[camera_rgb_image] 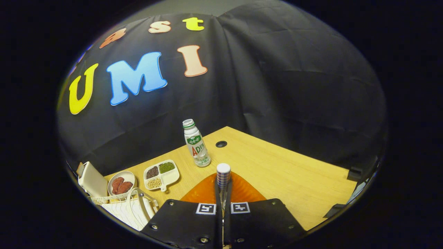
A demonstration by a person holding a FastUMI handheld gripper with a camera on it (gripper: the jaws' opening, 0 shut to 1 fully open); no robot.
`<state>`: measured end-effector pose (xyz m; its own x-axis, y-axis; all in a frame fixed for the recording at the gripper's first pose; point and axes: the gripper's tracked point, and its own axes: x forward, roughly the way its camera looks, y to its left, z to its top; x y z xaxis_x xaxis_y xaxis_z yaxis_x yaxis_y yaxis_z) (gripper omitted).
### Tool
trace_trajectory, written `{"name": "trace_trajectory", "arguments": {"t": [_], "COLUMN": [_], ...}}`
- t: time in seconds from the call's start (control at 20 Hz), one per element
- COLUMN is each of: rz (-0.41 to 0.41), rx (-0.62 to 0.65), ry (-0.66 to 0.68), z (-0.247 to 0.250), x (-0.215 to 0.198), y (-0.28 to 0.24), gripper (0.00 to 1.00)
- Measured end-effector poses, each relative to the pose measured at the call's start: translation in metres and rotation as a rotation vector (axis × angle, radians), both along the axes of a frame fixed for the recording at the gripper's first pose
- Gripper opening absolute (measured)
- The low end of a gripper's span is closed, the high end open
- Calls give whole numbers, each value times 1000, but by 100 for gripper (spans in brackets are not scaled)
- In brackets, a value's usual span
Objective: Take the plate from the dish rack, then take the spoon from the basket and place it into the plate.
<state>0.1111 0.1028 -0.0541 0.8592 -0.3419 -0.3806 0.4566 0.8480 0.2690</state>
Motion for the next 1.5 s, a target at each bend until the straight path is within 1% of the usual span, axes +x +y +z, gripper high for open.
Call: {"name": "trace_trajectory", "arguments": {"t": [0.2, 0.35, 0.5, 0.65, 0.9, 1.0, 1.2, 1.5], "rz": [14, 38, 97, 190, 385, 451, 547, 677], "rx": [-136, -216, -268, -272, -263, -257, -259, -288], "ry": [-19, -52, -99, -139, -165, -171, -174, -144], "z": [45, 82, 116, 134, 134, 134, 123, 81], "x": [-17, -38, -59, -80, -119, -138, -170, -208], "y": [3, 19, 54, 104, 197, 230, 287, 351], "gripper": [1, 1, 1, 1, 1, 1, 1, 1]}}
